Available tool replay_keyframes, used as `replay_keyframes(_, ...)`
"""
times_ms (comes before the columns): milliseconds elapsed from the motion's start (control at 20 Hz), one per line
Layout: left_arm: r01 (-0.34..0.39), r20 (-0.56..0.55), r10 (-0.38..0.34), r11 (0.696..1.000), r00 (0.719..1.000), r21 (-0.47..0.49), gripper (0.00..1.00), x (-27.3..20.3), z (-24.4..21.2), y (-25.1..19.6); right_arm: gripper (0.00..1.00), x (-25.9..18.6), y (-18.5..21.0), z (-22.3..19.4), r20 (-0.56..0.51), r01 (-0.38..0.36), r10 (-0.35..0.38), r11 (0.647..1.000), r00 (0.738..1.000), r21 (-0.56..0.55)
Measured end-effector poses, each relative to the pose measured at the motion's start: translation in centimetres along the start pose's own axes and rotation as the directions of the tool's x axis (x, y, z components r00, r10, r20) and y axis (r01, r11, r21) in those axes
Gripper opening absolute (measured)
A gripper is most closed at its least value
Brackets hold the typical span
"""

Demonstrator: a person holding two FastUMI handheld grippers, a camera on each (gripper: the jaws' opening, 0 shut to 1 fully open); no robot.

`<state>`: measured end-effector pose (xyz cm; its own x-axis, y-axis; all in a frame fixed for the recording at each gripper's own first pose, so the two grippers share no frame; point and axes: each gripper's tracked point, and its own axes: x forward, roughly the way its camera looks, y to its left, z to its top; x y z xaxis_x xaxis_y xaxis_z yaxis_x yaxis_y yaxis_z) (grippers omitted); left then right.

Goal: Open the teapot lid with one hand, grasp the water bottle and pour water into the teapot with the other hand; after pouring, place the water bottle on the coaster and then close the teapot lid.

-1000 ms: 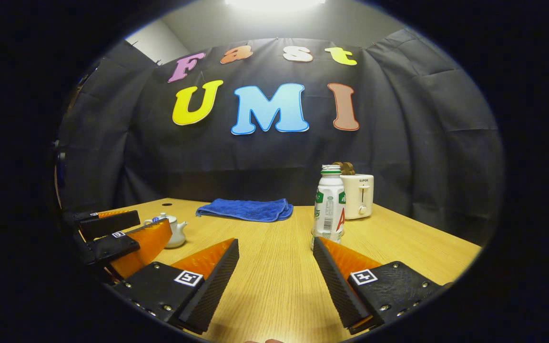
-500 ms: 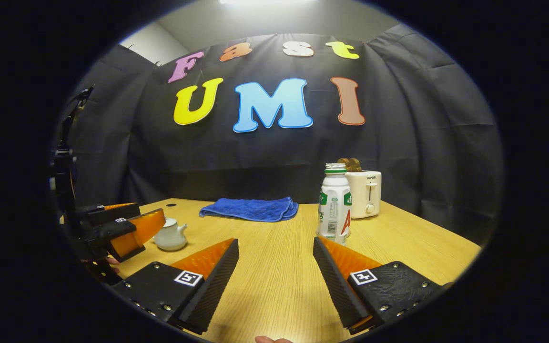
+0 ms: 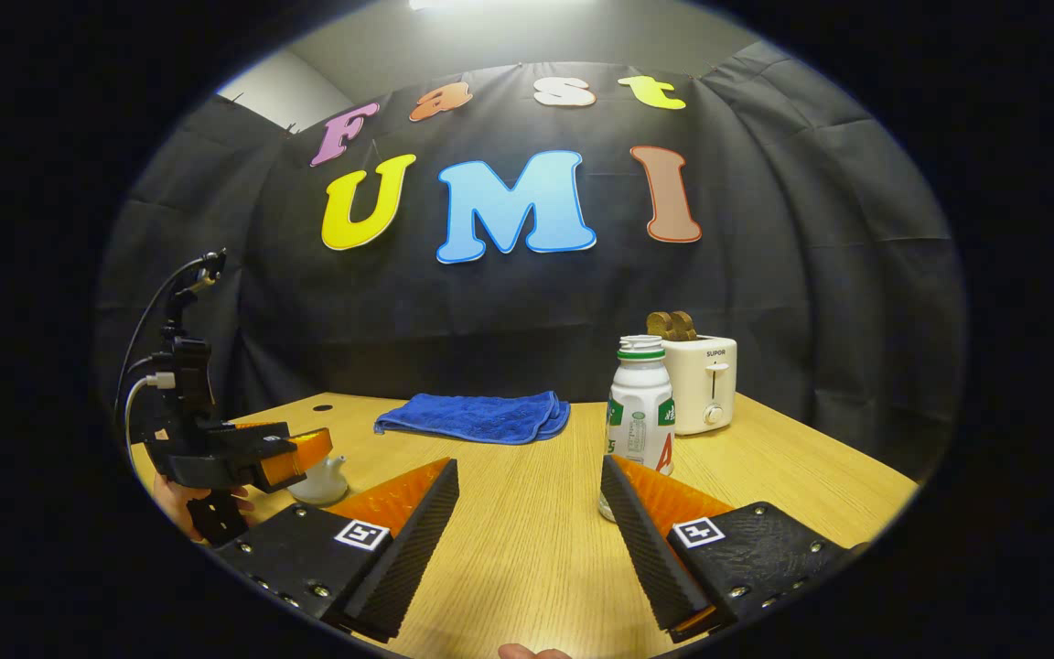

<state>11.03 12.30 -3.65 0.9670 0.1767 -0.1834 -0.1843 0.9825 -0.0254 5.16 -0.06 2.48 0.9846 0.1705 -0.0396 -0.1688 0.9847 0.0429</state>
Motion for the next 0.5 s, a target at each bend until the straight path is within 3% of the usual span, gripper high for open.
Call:
replay_keyframes(150,0.001,0.005,-0.001,1.0,1.0,-0.03,0.94,0.05,0.23,0.03,0.96,0.61,-0.23,-0.18,-0.022,-0.002,0.002,1.0,1.0,0.009)
replay_keyframes(400,-0.013,0.004,0.013,1.0,1.0,0.027,0.42,0.73,0.2,0.61,0.97,1.1,-0.67,0.4,-0.019,0.005,-0.004,1.0,1.0,0.014)
replay_keyframes(450,-0.01,0.002,0.01,0.999,1.0,0.035,0.43,0.76,0.2,0.6,0.97,1.15,-0.79,0.51,-0.014,0.008,-0.008,1.0,1.0,0.013)
replay_keyframes(500,0.009,-0.001,-0.009,0.999,1.0,0.044,0.35,0.86,0.0,0.3,0.96,1.2,-0.97,0.54,-0.014,0.012,-0.012,1.0,1.0,0.009)
